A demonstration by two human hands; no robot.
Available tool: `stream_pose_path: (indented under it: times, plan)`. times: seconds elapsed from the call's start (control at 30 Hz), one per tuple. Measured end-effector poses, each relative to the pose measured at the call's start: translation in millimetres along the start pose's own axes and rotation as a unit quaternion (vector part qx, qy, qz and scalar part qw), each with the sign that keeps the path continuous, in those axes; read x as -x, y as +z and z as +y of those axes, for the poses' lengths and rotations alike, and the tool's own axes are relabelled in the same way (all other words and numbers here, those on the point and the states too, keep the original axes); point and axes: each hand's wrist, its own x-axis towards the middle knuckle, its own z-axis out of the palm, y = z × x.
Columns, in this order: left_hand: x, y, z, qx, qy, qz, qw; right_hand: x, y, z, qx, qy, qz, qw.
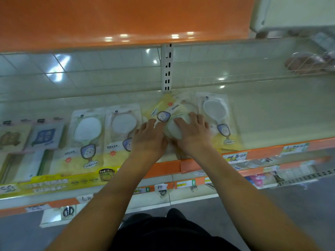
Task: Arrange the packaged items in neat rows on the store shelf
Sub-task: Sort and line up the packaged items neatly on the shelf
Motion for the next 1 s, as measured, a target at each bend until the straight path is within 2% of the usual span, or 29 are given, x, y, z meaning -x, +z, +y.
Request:
stream_pose_path:
  times: [0.27,0.53,0.7,1.0]
  plan:
    - [3.5,-6.3,2.4,0.014,0.000,0.008,1.000,3.9,-0.3,-8.9,0.002,0.018,-0.004,1.000]
    - [10.1,-17.1,-18.9,0.027,-0.002,0.015,1.000,10.2,1.1,-17.5,-0.054,0.036,0.036,0.997]
    - [14.9,-29.9,-41.9,0.014,-0.014,0.031,0.999,9.4,-8.7,-42.5,-0.090,-0.005,0.074,0.993]
    - [34.1,-55.5,-103.6,-0.005,-0.047,0.051,0.998,7.9,-5.1,-101.8,-0.084,-0.056,0.055,0.993]
